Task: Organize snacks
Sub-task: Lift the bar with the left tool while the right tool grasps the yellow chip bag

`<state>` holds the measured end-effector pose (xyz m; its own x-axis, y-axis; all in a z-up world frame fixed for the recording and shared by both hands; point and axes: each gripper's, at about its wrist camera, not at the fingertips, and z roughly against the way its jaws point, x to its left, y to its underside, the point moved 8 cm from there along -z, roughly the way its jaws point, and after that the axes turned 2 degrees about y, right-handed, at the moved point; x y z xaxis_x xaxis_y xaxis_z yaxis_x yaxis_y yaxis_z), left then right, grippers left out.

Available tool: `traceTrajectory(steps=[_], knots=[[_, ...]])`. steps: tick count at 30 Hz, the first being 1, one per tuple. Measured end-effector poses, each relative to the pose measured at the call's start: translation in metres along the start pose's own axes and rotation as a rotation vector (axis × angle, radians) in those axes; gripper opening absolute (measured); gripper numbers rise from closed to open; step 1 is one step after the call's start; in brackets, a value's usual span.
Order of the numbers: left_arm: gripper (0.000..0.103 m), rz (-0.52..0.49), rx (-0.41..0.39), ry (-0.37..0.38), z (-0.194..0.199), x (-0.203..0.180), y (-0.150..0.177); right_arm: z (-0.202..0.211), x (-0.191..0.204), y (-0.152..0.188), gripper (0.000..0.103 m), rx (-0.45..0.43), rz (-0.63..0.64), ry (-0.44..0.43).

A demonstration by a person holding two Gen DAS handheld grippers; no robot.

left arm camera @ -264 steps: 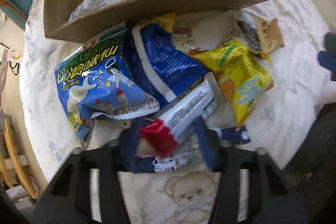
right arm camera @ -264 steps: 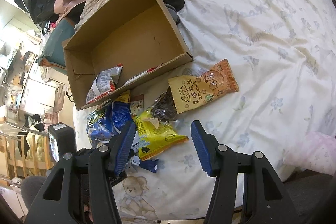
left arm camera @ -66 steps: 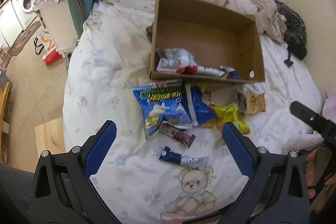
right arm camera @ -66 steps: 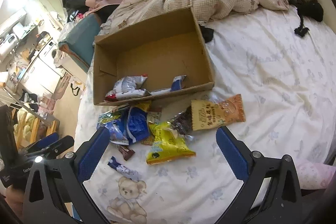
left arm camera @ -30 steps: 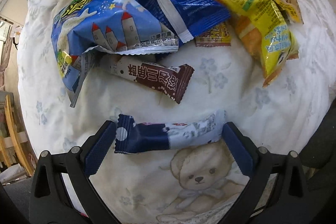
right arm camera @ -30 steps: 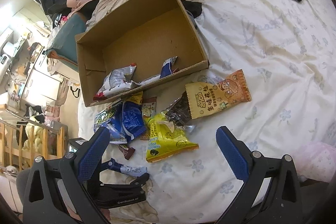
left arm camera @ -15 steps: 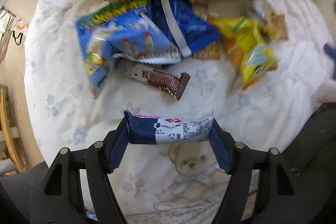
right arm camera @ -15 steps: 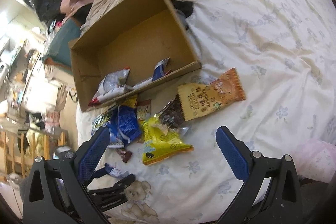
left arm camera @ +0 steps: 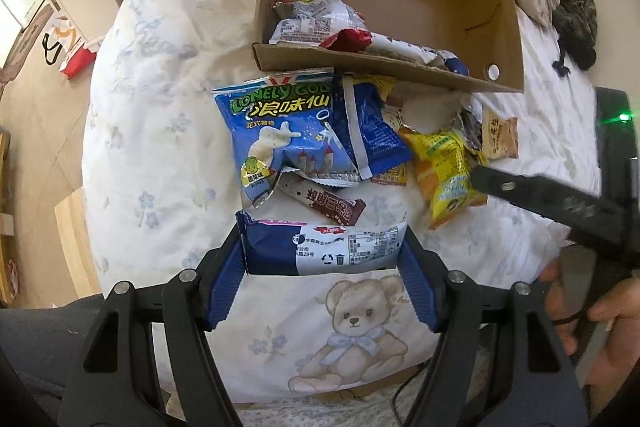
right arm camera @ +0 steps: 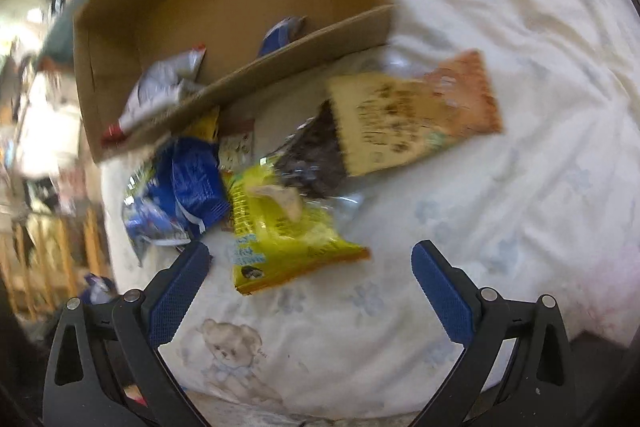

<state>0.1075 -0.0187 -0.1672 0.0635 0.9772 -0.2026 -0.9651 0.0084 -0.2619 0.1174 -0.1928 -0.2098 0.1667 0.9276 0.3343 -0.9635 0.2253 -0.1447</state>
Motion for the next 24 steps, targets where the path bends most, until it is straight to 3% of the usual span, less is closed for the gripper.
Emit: traceTrajectory(steps=[8,10,12,18,24], knots=[[0.068,0.004,-0.023,-0.048,-0.004,0.009,-0.003,-0.039,0.018,-0.004,0.101,0.041,0.100,0.112],[0.068,0.021,-0.023,-0.041,-0.004,0.011,-0.004,-0.046,0.019,-0.003,0.092,0.060,0.108,0.116],[0.068,0.028,-0.030,-0.040,-0.002,0.013,-0.005,-0.049,0.019,0.000,0.075,0.074,0.123,0.129],[0.068,0.033,-0.050,-0.069,-0.001,0.017,-0.009,-0.038,0.022,0.010,0.056,0.080,0.119,0.050],[0.068,0.044,-0.059,-0.087,0.000,0.023,-0.010,-0.018,0.022,0.031,0.050,0.095,0.117,-0.018]])
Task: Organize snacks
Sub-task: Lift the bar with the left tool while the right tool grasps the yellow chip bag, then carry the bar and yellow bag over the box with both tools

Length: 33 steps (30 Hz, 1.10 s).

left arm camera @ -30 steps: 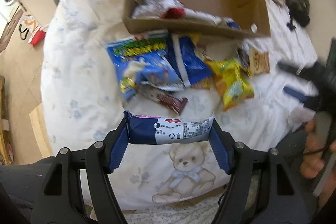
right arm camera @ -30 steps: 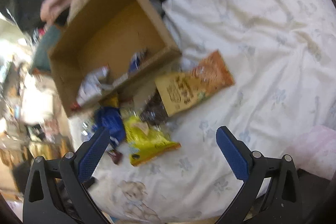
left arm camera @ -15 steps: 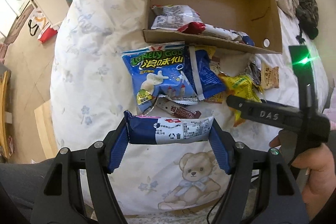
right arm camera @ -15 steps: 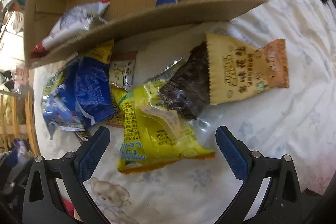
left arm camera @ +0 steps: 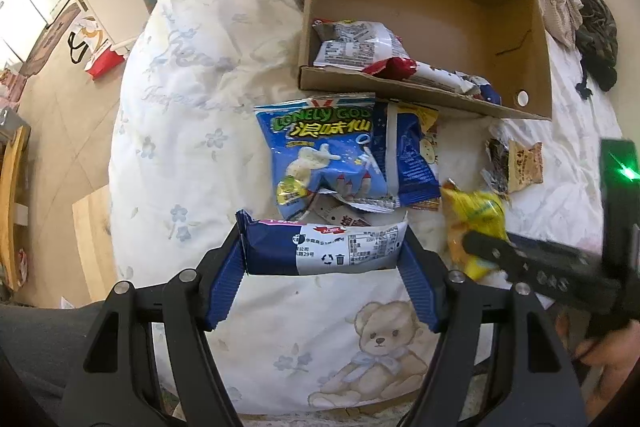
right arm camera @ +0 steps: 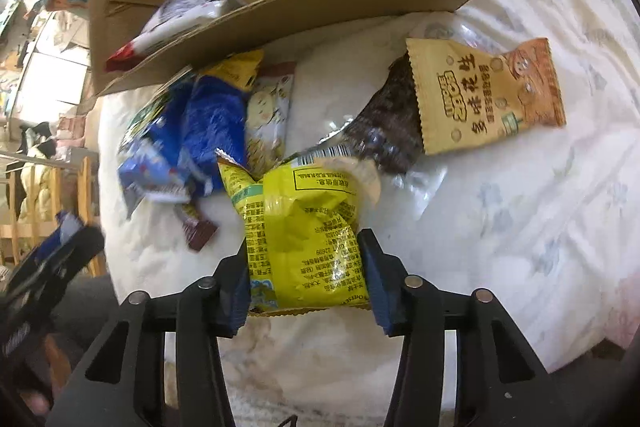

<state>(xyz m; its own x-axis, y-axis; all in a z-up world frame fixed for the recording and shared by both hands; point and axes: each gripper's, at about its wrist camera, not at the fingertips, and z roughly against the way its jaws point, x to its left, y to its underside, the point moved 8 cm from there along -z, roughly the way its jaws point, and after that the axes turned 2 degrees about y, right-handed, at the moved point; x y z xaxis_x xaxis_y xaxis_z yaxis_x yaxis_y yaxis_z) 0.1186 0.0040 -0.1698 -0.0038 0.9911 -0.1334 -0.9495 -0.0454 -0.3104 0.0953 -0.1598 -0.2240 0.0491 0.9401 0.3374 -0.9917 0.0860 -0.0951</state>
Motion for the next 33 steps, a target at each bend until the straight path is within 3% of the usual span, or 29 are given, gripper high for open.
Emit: traceTrajectory(steps=[14,23,33], knots=[[0.068,-0.001,-0.033,-0.093,-0.001,0.016,0.000,0.030,0.025,0.046,0.047,-0.049,0.020,-0.149],[0.068,0.022,-0.138,-0.136,0.023,0.029,-0.006,0.096,0.042,0.021,0.046,-0.301,0.042,-0.270],[0.068,0.016,-0.195,-0.125,0.036,0.023,-0.018,0.120,0.045,0.007,0.045,-0.425,0.054,-0.228]])
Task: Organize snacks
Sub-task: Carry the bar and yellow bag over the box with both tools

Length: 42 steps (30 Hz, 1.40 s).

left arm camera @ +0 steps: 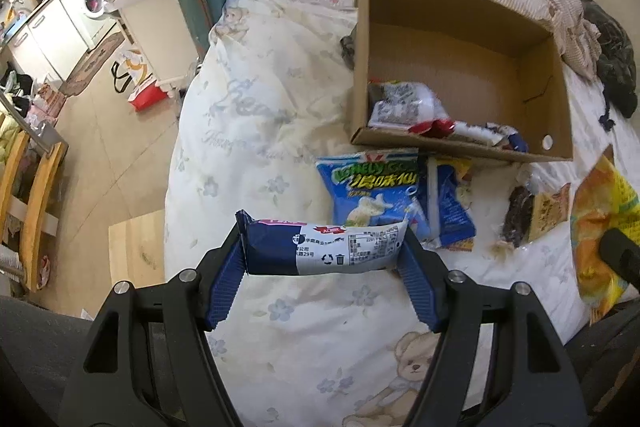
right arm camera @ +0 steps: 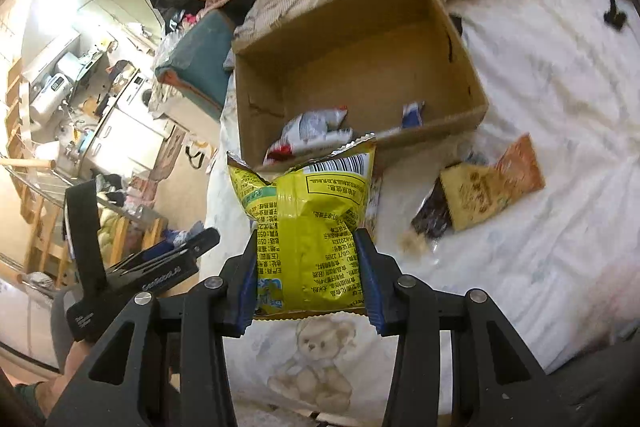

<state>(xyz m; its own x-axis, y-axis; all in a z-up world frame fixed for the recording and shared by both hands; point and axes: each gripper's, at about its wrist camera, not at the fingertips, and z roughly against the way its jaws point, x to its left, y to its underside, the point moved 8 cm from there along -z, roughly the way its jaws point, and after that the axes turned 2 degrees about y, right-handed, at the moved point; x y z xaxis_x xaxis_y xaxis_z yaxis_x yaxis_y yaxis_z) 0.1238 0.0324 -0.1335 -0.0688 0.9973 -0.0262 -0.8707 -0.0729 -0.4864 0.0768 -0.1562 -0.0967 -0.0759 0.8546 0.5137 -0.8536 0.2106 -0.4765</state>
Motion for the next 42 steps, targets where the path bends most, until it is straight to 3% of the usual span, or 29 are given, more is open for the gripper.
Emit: traceTrajectory(steps=[5,11,27,32,42], knots=[[0.068,-0.013,-0.044,0.036,0.016,-0.011,-0.024,0.006,-0.001,-0.022,0.045,-0.064,0.052,0.044],[0.068,-0.051,-0.078,0.062,0.026,-0.028,-0.057,0.005,-0.006,-0.050,0.045,-0.082,0.028,0.055],[0.068,-0.172,-0.150,0.090,0.009,-0.069,-0.148,-0.017,-0.030,-0.145,0.045,-0.142,0.018,0.107],[0.068,-0.189,-0.167,0.090,-0.010,-0.077,-0.159,-0.043,-0.043,-0.160,0.045,-0.117,0.057,0.163],[0.068,-0.196,-0.152,0.070,-0.042,-0.069,-0.152,-0.078,-0.061,-0.147,0.045,-0.031,0.037,0.191]])
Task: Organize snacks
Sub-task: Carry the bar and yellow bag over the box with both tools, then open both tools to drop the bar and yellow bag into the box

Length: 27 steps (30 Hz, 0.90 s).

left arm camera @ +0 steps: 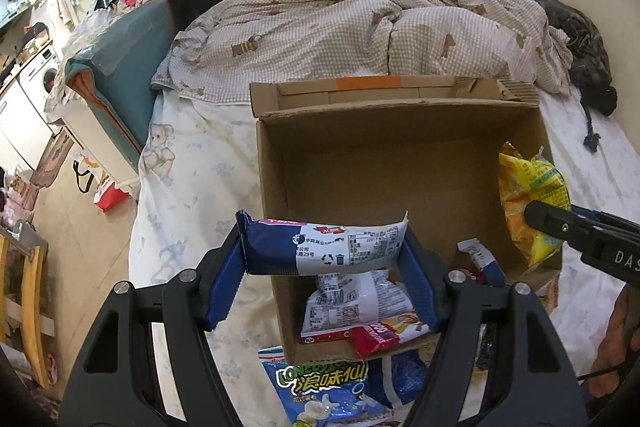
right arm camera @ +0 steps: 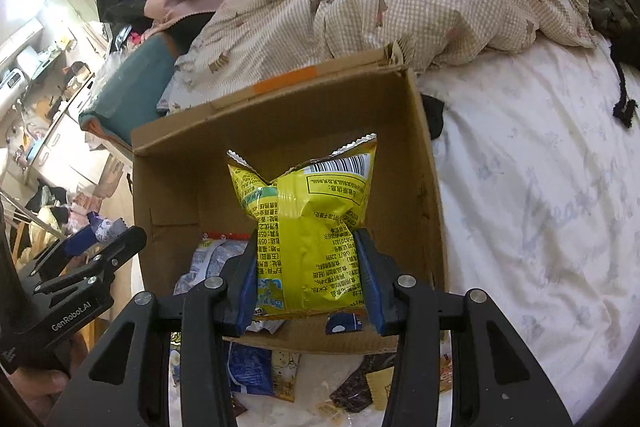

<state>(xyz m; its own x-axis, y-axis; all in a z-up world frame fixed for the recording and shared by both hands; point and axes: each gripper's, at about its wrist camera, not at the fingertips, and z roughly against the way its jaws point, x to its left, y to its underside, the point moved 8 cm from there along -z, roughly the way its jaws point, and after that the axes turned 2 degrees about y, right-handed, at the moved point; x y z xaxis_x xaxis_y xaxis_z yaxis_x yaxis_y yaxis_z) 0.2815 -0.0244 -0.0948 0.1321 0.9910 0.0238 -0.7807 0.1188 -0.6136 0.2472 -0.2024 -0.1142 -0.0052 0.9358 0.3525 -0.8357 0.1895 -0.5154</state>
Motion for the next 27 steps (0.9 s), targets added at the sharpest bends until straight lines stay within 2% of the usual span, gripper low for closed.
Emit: traceTrajectory(steps=[10,15,27], knots=[[0.069,0.000,0.003,0.039,-0.010,-0.006,-0.004,-0.020,-0.001,0.002,0.046,0.060,-0.030,-0.008],[0.069,0.005,-0.007,0.053,-0.009,-0.007,-0.005,-0.025,-0.004,0.003,0.047,0.070,-0.026,0.035],[0.073,0.030,-0.046,0.067,-0.003,-0.005,-0.009,-0.014,0.000,-0.003,0.048,0.020,-0.038,-0.012]])
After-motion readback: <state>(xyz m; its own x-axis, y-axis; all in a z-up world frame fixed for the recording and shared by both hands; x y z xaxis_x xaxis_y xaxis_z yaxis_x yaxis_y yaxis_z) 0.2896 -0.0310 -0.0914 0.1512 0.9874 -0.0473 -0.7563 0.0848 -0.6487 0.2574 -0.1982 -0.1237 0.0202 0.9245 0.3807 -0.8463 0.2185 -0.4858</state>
